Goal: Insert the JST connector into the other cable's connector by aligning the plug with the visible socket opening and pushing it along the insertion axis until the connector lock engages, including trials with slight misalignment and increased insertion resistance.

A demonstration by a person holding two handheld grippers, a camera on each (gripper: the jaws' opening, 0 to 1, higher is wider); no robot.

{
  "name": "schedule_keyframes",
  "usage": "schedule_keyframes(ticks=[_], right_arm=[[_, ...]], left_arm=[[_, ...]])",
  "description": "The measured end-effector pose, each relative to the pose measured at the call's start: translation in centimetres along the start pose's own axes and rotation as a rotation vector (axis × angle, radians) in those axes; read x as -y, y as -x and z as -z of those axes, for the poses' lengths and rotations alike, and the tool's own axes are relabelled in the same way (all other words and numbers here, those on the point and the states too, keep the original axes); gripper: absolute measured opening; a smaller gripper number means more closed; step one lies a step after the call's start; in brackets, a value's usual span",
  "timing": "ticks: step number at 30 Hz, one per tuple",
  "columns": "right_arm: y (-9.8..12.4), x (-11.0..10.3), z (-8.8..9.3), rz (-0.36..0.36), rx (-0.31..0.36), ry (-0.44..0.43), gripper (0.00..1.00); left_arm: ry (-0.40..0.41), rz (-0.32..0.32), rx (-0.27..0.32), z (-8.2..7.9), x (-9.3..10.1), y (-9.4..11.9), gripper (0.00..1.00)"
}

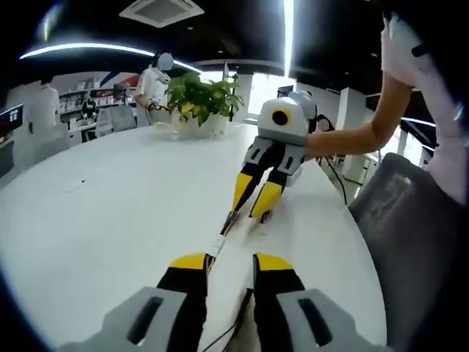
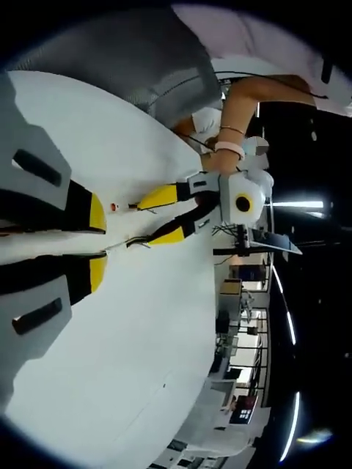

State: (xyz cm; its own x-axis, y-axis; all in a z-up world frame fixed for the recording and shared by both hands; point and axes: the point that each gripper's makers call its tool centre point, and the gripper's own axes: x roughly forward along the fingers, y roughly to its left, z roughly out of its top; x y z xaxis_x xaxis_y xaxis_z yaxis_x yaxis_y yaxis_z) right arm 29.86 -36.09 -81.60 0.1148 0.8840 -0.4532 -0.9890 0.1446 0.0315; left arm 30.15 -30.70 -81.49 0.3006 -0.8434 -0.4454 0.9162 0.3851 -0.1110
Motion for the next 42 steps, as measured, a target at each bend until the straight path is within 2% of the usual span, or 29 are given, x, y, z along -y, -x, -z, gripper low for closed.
schedule_keyframes(ticks=[5,9,12,15,21,25,29,39,42], right_arm=[[0.2,-0.7,0.9,-0.009,-0.02,0.001,0.11],[0.6,-0.9,1.5,-0.01,-0.025,-0.013,0.1],[0.7,-1.1,1.8,-0.014,-0.03,-0.02,0.1],[0.9,-1.0,2.6,0.005,-0.048,-0.016,0.14],[1.1,-1.3,3.3,0.007,-0.065,0.006,0.13],[1.0,-1.1,3.4,0.022,-0.059,0.019,0.18],[0.9,-1.0,3.6,0.015,-0.058,0.039,0.14],[0.8,-0.5,4.4,0.02,-0.064,0.046,0.1],[0.8,-0.5,4.4,0.018,-0.061,0.044,0.1]], left_arm=[[-0.023,0.016,-0.027,1.1,1.8,0.1,0.18],[0.011,0.017,-0.014,1.1,2.3,0.0,0.21],[-0.015,0.0,-0.04,1.7,2.1,-0.1,0.21],[-0.008,-0.01,-0.043,1.9,1.9,-0.2,0.21],[-0.01,-0.023,-0.054,2.7,1.7,-0.6,0.21],[0.003,-0.027,-0.055,3.0,1.7,-0.6,0.21],[0.002,-0.032,-0.043,2.9,1.6,-0.6,0.2],[-0.009,-0.046,-0.032,3.1,1.5,-0.3,0.16],[0.018,-0.06,-0.021,3.1,1.3,-0.2,0.15]])
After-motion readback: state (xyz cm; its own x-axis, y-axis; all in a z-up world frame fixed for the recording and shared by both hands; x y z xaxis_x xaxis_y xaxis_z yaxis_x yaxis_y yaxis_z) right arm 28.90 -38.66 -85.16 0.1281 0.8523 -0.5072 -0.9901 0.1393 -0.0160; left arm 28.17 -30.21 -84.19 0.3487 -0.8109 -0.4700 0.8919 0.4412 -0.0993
